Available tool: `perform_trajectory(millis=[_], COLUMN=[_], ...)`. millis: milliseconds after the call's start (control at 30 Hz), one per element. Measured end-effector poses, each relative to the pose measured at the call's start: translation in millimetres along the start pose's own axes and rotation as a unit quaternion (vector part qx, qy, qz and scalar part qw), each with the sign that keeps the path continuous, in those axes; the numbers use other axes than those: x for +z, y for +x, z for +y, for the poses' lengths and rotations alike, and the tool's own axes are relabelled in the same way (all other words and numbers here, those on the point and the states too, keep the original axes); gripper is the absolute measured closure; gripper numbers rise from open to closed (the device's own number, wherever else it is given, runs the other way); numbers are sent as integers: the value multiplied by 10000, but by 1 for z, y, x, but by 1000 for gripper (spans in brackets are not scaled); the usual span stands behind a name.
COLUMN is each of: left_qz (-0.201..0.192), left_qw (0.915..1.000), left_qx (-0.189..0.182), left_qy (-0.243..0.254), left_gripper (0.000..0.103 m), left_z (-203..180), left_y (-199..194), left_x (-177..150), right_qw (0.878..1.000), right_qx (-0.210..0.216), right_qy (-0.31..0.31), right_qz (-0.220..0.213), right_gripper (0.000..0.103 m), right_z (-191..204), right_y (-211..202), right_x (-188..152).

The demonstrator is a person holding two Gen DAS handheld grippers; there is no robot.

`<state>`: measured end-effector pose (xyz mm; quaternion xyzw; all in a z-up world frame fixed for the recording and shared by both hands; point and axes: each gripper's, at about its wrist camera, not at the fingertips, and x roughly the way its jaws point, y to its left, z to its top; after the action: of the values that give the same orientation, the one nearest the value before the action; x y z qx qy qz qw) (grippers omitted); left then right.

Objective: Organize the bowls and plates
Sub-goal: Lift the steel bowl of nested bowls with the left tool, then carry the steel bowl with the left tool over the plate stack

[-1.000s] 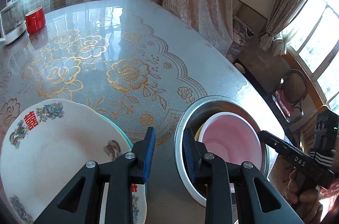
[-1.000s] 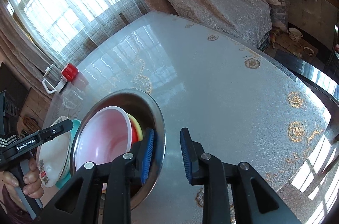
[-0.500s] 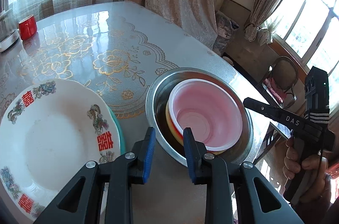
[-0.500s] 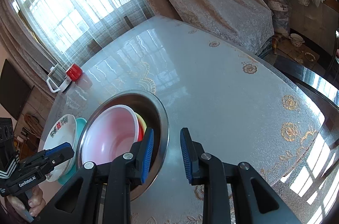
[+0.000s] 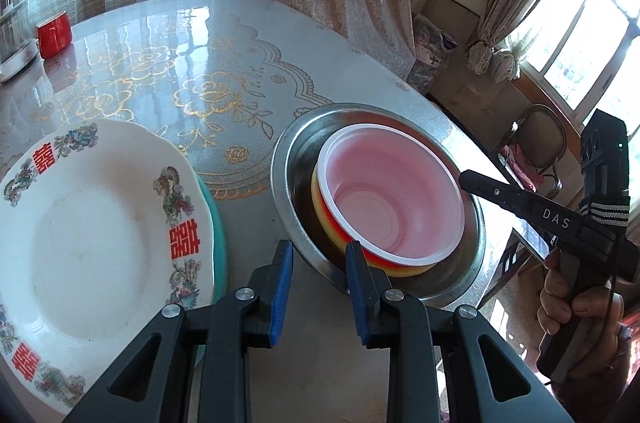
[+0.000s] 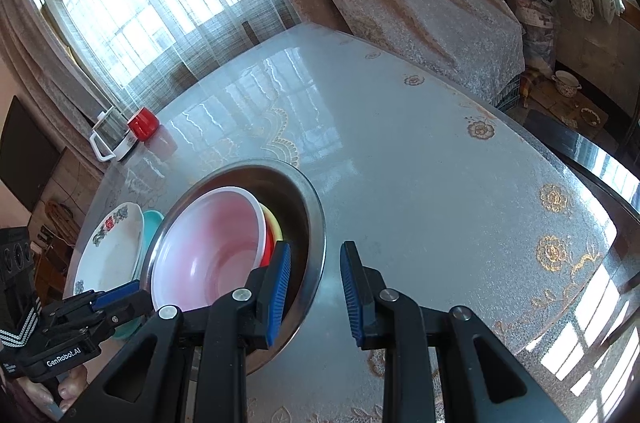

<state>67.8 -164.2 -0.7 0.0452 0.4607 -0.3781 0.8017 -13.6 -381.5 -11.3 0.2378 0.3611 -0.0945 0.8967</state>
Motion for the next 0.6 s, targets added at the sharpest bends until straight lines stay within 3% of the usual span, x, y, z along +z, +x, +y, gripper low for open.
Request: perform_trajectory(millis=[200, 333, 500, 600], left_qz=[-31, -81, -46, -25], left_qw=[10000, 9999, 9996, 9996], left_qx=[-13, -58, -152, -30], left_qy=[-3, 23, -234, -286], left_gripper=[76, 76, 75, 72], left_z=[-5, -11, -8, -6], left_y=[5, 11, 16, 18], left_x=[2, 4, 5, 9], right_qw=[9994, 9987, 9993, 9993], right_qx=[-258, -432, -324, -337], right_qy=[-219, -270, -141, -134], right_qz=[7, 49, 103, 86], right_gripper=[90, 90, 90, 90], right_z=[2, -3, -11, -12], right_y=[2, 1, 0, 2], right_x=[1, 4, 6, 7])
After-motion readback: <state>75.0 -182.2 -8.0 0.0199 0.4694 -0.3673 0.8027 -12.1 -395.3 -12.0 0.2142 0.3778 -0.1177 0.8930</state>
